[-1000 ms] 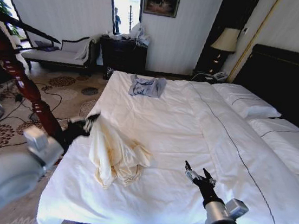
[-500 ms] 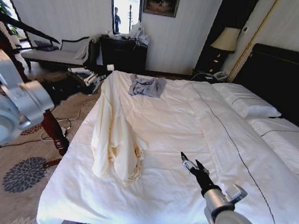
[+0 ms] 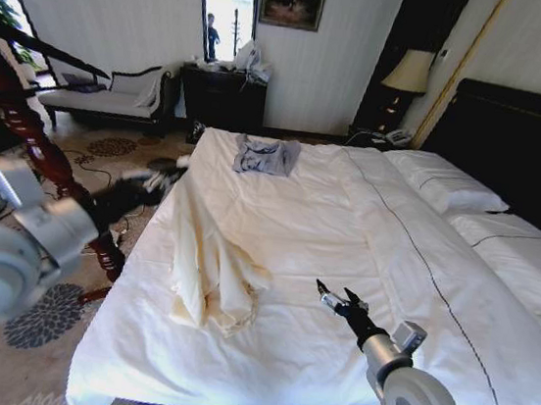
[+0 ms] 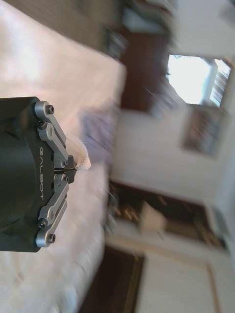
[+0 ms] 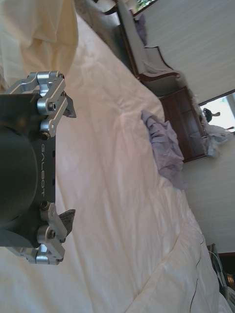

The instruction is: Pick up the clothes from the bed and hang them on the clothes hanger.

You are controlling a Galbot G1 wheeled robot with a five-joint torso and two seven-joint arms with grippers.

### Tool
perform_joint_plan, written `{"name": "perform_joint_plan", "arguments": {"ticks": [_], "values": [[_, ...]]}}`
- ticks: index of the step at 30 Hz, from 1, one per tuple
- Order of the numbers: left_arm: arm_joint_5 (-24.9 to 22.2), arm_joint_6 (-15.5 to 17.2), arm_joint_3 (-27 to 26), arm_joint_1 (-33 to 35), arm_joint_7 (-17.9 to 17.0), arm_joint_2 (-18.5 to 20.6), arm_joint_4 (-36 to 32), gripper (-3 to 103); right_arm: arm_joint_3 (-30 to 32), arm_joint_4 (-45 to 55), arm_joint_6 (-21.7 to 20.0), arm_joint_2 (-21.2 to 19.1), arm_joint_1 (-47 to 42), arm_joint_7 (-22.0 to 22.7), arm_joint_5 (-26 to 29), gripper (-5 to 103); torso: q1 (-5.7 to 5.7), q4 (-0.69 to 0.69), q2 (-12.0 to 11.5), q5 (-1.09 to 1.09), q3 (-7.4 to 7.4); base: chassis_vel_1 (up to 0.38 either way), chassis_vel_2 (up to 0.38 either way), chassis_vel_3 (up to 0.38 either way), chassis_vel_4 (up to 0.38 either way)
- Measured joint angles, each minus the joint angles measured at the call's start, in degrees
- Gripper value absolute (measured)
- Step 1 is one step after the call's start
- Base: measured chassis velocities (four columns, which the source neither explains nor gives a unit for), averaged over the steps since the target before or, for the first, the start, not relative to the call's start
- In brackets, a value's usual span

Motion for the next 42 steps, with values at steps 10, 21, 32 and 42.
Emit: {"name": "perform_joint_plan", "arguments": {"ticks": [10,21,32,42], "values": [[17.8,0.1,2.1,23.6,2.8,-18.0,0.0,1,-4.5,-3.3,-2.0,-2.8,4.8,0.1,-0.6,100,-0.01,0.03,0.0,0.01,0.0,0.0,0.0,0.0,0.0],[29.3,-2.7,9.2,34.0,7.2,-24.8,1.6,1,-15.3,-6.9,-1.4,-7.7,13.7,-4.1,-9.0,100,-0.01,-0.01,0.0,0.01,0.0,0.0,0.0,0.0,0.0],[26.6,-2.7,6.5,31.7,6.5,-23.8,1.0,1,-28.8,-19.0,-2.4,-5.6,32.8,-3.2,4.5,100,0.01,0.01,0.0,0.01,0.01,0.0,0.0,0.0,0.0],[26.4,-2.3,7.5,30.2,5.9,-24.0,0.7,1,-33.9,-23.1,-4.1,-5.7,37.8,-3.3,7.5,100,0.0,0.0,0.0,0.01,0.01,0.0,0.0,0.0,0.0]]}}
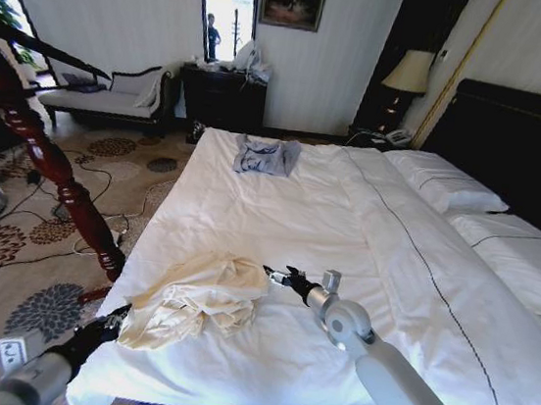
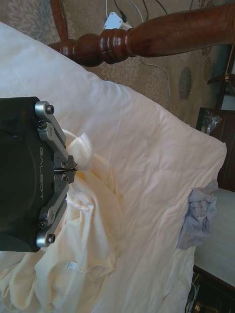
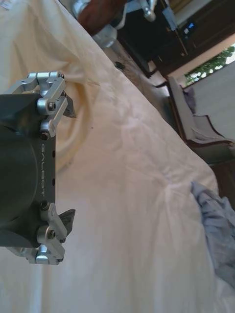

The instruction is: Pick up the clothes from the bed and hang them on the clothes hanger.

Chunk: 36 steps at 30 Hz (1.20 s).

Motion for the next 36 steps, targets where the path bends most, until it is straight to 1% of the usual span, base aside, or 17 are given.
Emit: {"name": "perform_joint_plan", "arguments": {"ticks": [5,7,8,10,11,12,13,16,19,20,23,26,27,29,32,34,36], "values": [[-0.3,0.1,0.0,-0.7,-0.2,0.2,0.0,1,-2.5,-1.6,-0.3,-0.6,1.2,-0.3,-0.3,103,0.0,0.0,0.0,0.0,-0.01,0.0,0.0,0.0,0.0],[-0.3,0.2,0.2,-1.4,-0.3,0.3,0.0,1,-3.0,-2.4,-0.3,-0.4,1.5,-0.4,-0.2,96,0.0,-0.01,0.0,0.0,-0.01,0.0,0.0,0.0,0.0],[-0.3,0.2,0.2,-1.4,-0.3,0.3,0.0,1,-3.0,-2.4,-0.3,-0.4,1.5,-0.4,-0.2,96,0.0,-0.01,0.0,0.0,-0.01,0.0,0.0,0.0,0.0],[-0.7,0.5,0.6,-2.4,-0.8,0.3,0.0,1,-3.3,-2.7,-0.5,0.0,1.7,-0.4,0.3,89,0.0,0.0,0.0,0.0,-0.01,0.0,0.0,0.0,0.0],[-0.8,0.6,0.6,-2.6,-0.9,0.3,0.0,1,-3.4,-2.7,-0.5,0.0,1.8,-0.4,0.3,89,0.0,0.0,0.0,0.0,-0.01,0.0,0.0,0.0,0.0],[-1.1,0.8,0.8,-3.0,-1.2,0.5,0.0,1,-3.9,-2.8,-0.8,0.2,2.0,-0.4,0.4,84,0.0,0.0,0.0,0.0,-0.01,0.0,0.0,0.0,0.0],[-1.1,0.8,0.8,-3.0,-1.2,0.5,0.0,1,-3.9,-2.8,-0.8,0.2,2.0,-0.4,0.4,84,0.0,0.0,0.0,0.0,-0.01,0.0,0.0,0.0,0.0],[-1.3,0.9,1.1,-3.5,-1.4,0.9,-0.1,1,-4.5,-3.1,-1.1,0.5,2.1,-0.2,0.6,68,0.0,0.0,0.0,0.0,-0.01,0.0,0.0,0.0,0.0],[-1.4,0.9,1.1,-3.5,-1.4,1.0,-0.1,1,-4.5,-3.1,-1.2,0.4,1.9,-0.1,0.8,62,0.0,0.0,0.0,0.0,-0.01,0.0,0.0,0.0,0.0],[-1.5,0.9,1.1,-3.5,-1.4,1.0,-0.1,1,-4.5,-3.1,-1.2,0.3,1.6,-0.1,0.8,51,0.0,0.0,0.0,0.01,-0.01,0.0,0.0,0.0,0.0],[-1.6,0.9,1.1,-3.5,-1.4,1.0,-0.1,1,-4.5,-3.0,-1.2,0.2,1.4,-0.1,0.9,46,-0.01,0.0,0.0,0.0,-0.01,0.0,0.0,0.0,0.0],[-1.7,0.9,1.2,-3.7,-1.5,0.9,0.0,1,-4.5,-2.6,-1.2,0.2,1.3,-0.1,0.9,30,-0.01,0.0,0.0,0.0,-0.01,0.0,0.0,0.0,0.0],[-1.7,0.9,1.2,-3.7,-1.5,0.9,0.0,1,-4.5,-2.6,-1.2,0.2,1.3,-0.1,0.9,30,-0.01,0.0,0.0,0.0,-0.01,0.0,0.0,0.0,0.0],[-1.7,0.9,1.2,-4.0,-1.5,0.9,0.1,1,-4.5,-2.4,-1.2,0.1,1.2,-0.1,0.9,24,-0.01,0.0,0.0,0.0,-0.01,0.0,0.0,0.0,0.0],[-2.8,1.0,0.6,-5.6,-1.8,1.0,0.7,1,-4.6,-2.0,-1.1,0.3,1.1,-0.2,0.9,8,-0.01,0.0,0.0,0.0,-0.01,0.0,0.0,0.0,0.0],[-3.1,1.0,0.6,-6.1,-1.9,1.0,0.7,1,-4.7,-1.9,-1.0,0.3,1.1,-0.2,0.9,8,-0.01,0.0,0.0,0.0,-0.01,0.0,0.0,0.0,0.0],[-4.0,1.3,0.7,-7.1,-2.4,1.1,0.7,1,-5.0,-1.7,-1.0,0.4,1.2,-0.2,0.9,2,-0.01,0.0,0.0,0.0,-0.01,0.0,0.0,0.0,0.0]]}}
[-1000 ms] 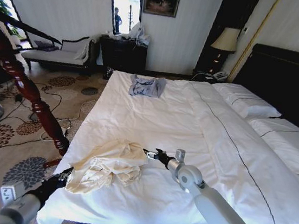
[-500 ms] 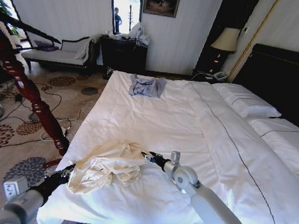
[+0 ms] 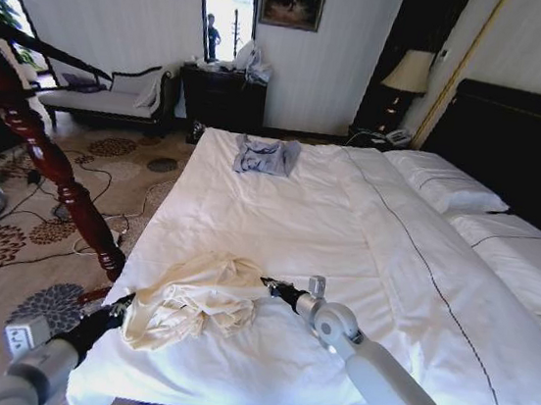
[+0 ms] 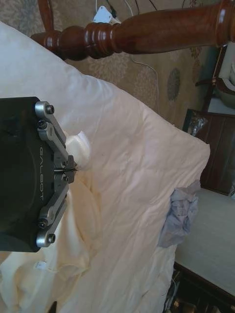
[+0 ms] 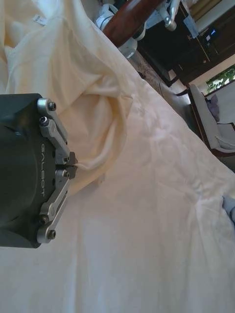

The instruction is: Pick up the clothes from the bed and hang them on the clothes hanger.

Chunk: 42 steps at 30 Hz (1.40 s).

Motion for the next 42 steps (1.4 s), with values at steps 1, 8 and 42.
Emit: {"name": "perform_joint_plan", "arguments": {"ticks": [1,8,42], "values": [[-0.1,0.0,0.2,-0.2,0.0,0.0,-0.1,1,-0.1,0.1,0.0,0.1,0.0,0.0,0.0,1,0.0,0.0,0.0,0.0,0.0,0.0,0.0,0.0,0.0],[-0.1,0.1,0.4,-0.6,-0.1,0.1,0.1,1,0.9,1.0,0.6,0.3,-0.5,0.4,0.0,0,0.0,0.01,0.0,0.0,0.0,0.0,0.0,0.0,0.0],[-23.5,-3.8,-2.0,-49.9,-3.4,39.0,5.0,1,31.8,18.3,1.4,-22.9,18.6,15.6,31.5,0,0.01,0.02,0.0,0.0,0.0,0.0,0.0,0.0,0.0]]}}
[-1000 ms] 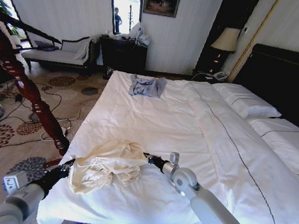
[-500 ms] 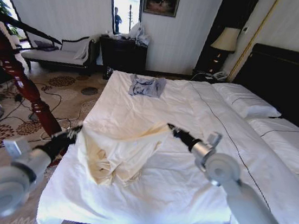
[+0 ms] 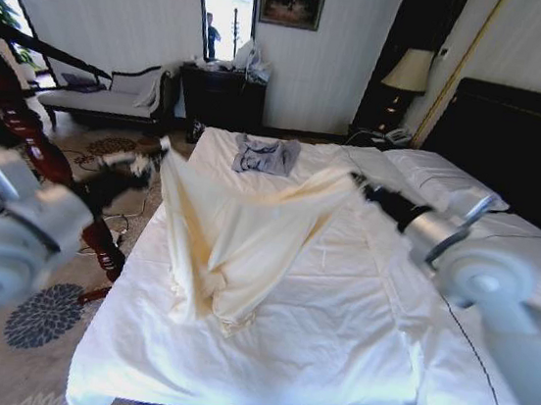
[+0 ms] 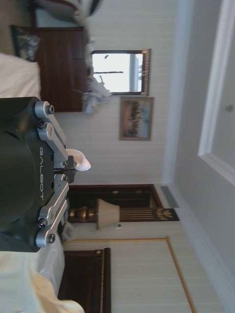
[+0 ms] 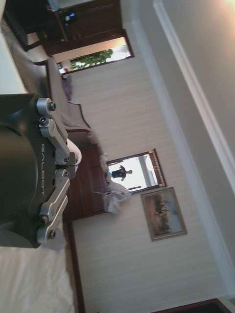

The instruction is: Pick up the clothes from the bed and hang them on the clothes hanger.

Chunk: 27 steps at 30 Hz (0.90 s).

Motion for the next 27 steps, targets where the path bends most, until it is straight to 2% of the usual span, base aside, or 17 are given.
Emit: {"name": "perform_joint_plan", "arguments": {"ticks": [4,7,8,10,11,13,14,17,18,23,24,25,27], "values": [[-0.4,0.0,0.0,-2.9,0.5,2.8,3.1,1,-3.2,-3.4,0.0,-0.5,6.3,0.1,1.8,0,0.0,-0.05,0.0,0.01,-0.01,0.0,0.0,0.0,0.0],[-0.4,0.4,-0.8,-4.8,0.1,5.2,7.0,1,-13.3,-10.8,0.0,4.4,19.7,0.4,2.4,0,0.0,-0.05,0.0,0.02,0.0,0.0,0.0,0.0,0.0],[-0.4,0.4,-0.8,-4.8,0.1,5.2,7.0,1,-13.3,-10.8,0.0,4.4,19.7,0.4,2.4,0,0.0,-0.05,0.0,0.02,0.0,0.0,0.0,0.0,0.0],[-0.5,0.6,-0.9,-6.1,0.1,7.9,11.3,1,-21.5,-17.1,-0.1,10.6,29.8,0.9,2.0,0,0.01,0.04,0.0,0.0,0.01,0.0,0.0,0.0,0.0],[-0.3,0.6,-1.0,-5.8,0.6,9.0,12.8,1,-23.6,-18.8,-0.1,12.1,32.3,1.0,1.5,0,0.02,0.05,0.0,-0.01,0.01,0.0,0.0,0.0,0.0],[1.3,0.1,-1.4,-3.7,2.7,11.7,16.8,1,-28.6,-24.0,-0.2,16.0,38.1,1.1,-0.3,0,0.02,0.04,0.0,-0.06,0.01,0.0,0.0,0.0,0.0],[1.3,0.1,-1.4,-3.7,2.7,11.7,16.8,1,-28.6,-24.0,-0.2,16.0,38.1,1.1,-0.3,0,0.02,0.04,0.0,-0.06,0.01,0.0,0.0,0.0,0.0],[3.2,-0.9,-3.8,-0.3,4.3,14.7,21.5,1,-32.3,-30.7,-0.1,19.2,43.7,0.9,-2.5,0,0.01,-0.02,0.0,-0.02,0.01,0.0,0.0,0.0,0.0],[3.5,-1.9,-5.2,1.9,5.3,17.4,24.7,1,-34.6,-36.6,0.3,21.6,47.7,0.4,-4.3,0,0.01,-0.02,0.0,0.0,0.01,0.0,0.0,0.0,0.0],[3.5,-3.3,-7.3,5.0,6.9,21.6,29.7,1,-37.6,-44.6,1.1,25.4,53.1,-0.3,-6.8,0,0.02,-0.05,0.0,0.0,0.02,0.0,0.0,0.0,0.0],[3.2,-4.0,-9.7,7.6,7.4,24.0,32.3,1,-38.6,-48.7,1.7,27.9,55.9,-0.3,-7.8,0,0.02,-0.02,0.0,-0.02,0.01,0.0,0.0,0.0,0.0],[3.2,-4.0,-9.7,7.6,7.4,24.0,32.3,1,-38.6,-48.7,1.7,27.9,55.9,-0.3,-7.8,0,0.02,-0.02,0.0,-0.02,0.01,0.0,0.0,0.0,0.0],[3.0,-4.4,-16.6,13.5,7.4,27.7,35.6,1,-39.4,-53.2,2.4,30.3,58.6,-0.7,-8.9,0,0.0,0.04,0.0,-0.03,0.0,0.0,0.0,0.0,0.0]]}}
